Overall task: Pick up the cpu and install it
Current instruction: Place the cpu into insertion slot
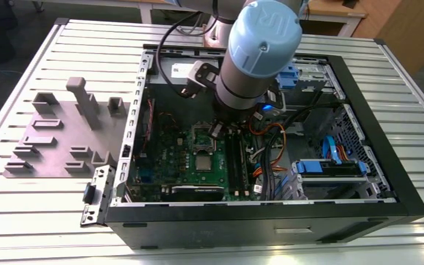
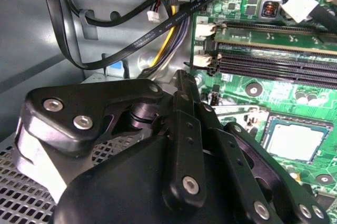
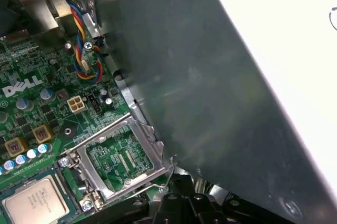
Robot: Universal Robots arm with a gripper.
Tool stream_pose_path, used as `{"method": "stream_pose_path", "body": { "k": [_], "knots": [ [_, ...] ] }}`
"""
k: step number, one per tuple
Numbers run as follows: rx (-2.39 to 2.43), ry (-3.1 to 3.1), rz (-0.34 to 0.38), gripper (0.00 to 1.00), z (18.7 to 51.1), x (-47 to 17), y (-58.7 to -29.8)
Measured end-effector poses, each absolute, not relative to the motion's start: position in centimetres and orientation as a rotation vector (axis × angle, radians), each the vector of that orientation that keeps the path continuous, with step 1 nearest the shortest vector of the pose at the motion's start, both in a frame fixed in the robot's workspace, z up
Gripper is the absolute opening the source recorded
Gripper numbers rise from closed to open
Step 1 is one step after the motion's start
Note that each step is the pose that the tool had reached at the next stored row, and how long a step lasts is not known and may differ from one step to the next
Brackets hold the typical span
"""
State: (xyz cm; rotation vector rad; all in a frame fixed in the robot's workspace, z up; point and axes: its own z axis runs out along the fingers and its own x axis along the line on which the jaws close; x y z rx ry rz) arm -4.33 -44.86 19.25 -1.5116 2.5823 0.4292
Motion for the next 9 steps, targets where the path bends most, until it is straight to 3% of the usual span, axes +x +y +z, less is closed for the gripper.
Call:
{"method": "stream_pose_path", "body": {
  "k": [9],
  "knots": [
    [-1.515, 2.589, 0.416, 0.11, 19.5, -4.48, -44.86]
  ]
}}
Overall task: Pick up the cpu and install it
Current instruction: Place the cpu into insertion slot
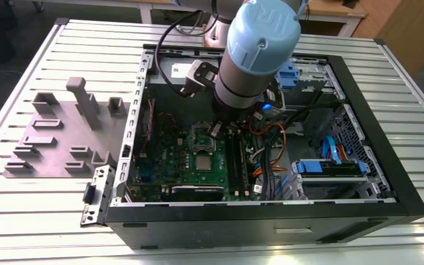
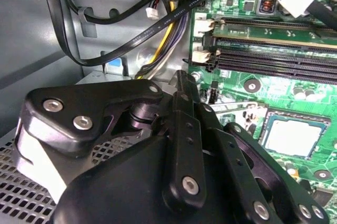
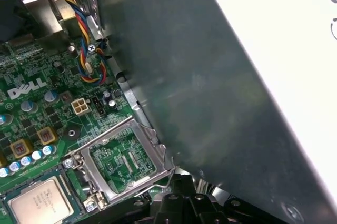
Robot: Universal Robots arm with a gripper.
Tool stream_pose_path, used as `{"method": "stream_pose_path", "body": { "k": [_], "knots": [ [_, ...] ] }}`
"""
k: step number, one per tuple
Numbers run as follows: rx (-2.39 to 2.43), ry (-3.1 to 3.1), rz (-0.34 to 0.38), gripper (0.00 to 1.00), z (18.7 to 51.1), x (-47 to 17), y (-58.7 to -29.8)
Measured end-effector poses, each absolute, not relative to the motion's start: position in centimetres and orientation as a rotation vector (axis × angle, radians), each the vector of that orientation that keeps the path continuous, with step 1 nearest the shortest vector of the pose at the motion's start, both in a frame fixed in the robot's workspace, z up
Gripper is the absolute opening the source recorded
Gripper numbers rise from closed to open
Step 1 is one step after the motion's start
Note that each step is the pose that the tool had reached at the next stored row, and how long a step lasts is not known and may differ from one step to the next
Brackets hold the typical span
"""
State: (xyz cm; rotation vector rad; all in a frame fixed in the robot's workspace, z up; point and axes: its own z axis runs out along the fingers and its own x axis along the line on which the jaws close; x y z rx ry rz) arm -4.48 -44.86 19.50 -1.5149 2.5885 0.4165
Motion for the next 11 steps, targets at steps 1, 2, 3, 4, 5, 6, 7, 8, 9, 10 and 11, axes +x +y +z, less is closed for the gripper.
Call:
{"method": "stream_pose_path", "body": {
  "k": [1, 2, 3, 4, 5, 6, 7, 8, 9, 10, 11],
  "knots": [
    [-1.516, 2.59, 0.414, 0.11, 19.57, -4.49, -44.86],
    [-1.516, 2.591, 0.41, 0.11, 19.64, -4.49, -44.86],
    [-1.517, 2.593, 0.406, 0.11, 19.7, -4.49, -44.85],
    [-1.519, 2.597, 0.399, 0.11, 19.75, -4.49, -44.85],
    [-1.521, 2.601, 0.391, 0.11, 19.8, -4.49, -44.85],
    [-1.523, 2.604, 0.384, 0.11, 19.86, -4.49, -44.86],
    [-1.524, 2.607, 0.378, 0.11, 19.92, -4.49, -44.86],
    [-1.526, 2.609, 0.373, 0.11, 19.99, -4.49, -44.86],
    [-1.527, 2.611, 0.369, 0.11, 20.07, -4.5, -44.86],
    [-1.527, 2.613, 0.366, 0.11, 20.15, -4.5, -44.87],
    [-1.528, 2.614, 0.363, 0.11, 20.24, -4.51, -44.86]
  ]
}}
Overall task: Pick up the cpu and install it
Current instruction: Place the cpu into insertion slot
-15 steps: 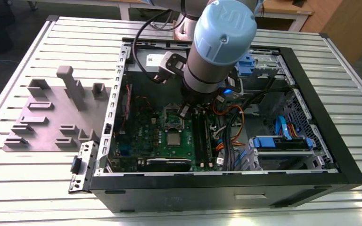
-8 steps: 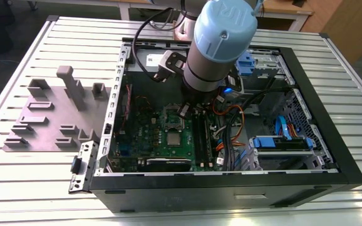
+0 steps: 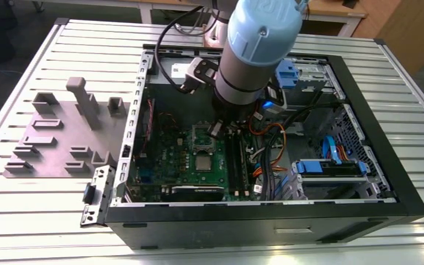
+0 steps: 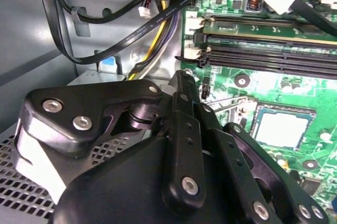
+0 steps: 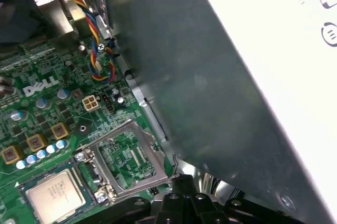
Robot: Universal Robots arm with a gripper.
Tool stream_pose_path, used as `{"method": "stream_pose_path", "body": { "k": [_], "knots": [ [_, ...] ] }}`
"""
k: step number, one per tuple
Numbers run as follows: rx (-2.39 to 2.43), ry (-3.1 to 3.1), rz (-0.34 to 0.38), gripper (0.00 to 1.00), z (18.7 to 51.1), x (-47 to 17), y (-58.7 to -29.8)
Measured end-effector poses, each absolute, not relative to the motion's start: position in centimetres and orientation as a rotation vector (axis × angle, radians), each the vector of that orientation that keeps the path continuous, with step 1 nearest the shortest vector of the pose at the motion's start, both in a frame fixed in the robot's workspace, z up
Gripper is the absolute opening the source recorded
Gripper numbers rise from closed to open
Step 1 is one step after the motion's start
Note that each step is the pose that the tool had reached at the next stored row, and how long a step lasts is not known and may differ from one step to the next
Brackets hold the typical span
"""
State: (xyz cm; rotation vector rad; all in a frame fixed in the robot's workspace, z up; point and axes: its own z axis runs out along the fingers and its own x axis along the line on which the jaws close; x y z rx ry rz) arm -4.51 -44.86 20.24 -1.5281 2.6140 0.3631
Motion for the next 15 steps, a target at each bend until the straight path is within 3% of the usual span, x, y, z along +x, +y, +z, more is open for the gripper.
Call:
{"method": "stream_pose_path", "body": {
  "k": [15],
  "knots": [
    [-1.535, 2.626, 0.336, 0.11, 21.36, -4.64, -44.86]
  ]
}}
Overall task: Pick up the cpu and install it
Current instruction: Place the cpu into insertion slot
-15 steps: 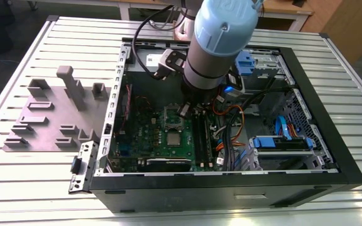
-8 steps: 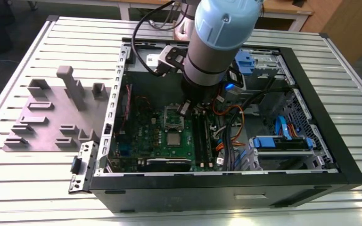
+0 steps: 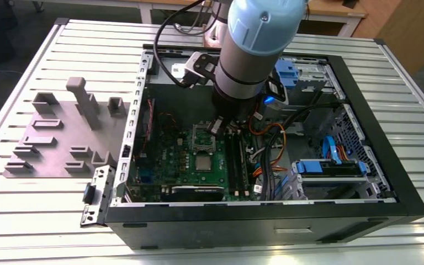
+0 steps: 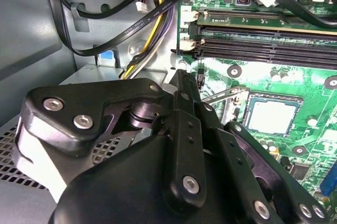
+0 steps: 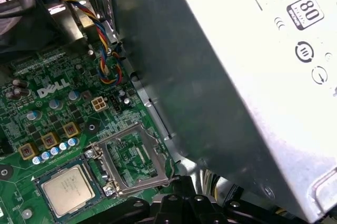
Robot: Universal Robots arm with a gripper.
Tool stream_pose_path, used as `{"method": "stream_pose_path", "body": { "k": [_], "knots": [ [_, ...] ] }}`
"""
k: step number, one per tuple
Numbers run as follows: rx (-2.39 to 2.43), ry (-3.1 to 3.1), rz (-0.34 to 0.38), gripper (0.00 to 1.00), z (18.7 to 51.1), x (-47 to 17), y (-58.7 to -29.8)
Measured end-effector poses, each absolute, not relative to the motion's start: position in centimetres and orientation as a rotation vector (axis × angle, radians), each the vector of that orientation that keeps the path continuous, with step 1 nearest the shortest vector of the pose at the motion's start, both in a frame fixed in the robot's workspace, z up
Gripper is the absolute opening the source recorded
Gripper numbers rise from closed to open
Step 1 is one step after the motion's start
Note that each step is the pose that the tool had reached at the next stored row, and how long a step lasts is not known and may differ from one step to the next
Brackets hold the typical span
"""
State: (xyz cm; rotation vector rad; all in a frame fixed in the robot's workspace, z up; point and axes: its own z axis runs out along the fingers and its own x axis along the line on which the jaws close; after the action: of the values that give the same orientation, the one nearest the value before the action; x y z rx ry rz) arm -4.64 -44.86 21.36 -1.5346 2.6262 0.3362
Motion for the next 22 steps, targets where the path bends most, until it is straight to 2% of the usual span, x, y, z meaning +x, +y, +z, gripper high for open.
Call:
{"method": "stream_pose_path", "body": {
  "k": [22],
  "knots": [
    [-1.537, 2.631, 0.327, 0.11, 22.16, -4.67, -44.86]
  ]
}}
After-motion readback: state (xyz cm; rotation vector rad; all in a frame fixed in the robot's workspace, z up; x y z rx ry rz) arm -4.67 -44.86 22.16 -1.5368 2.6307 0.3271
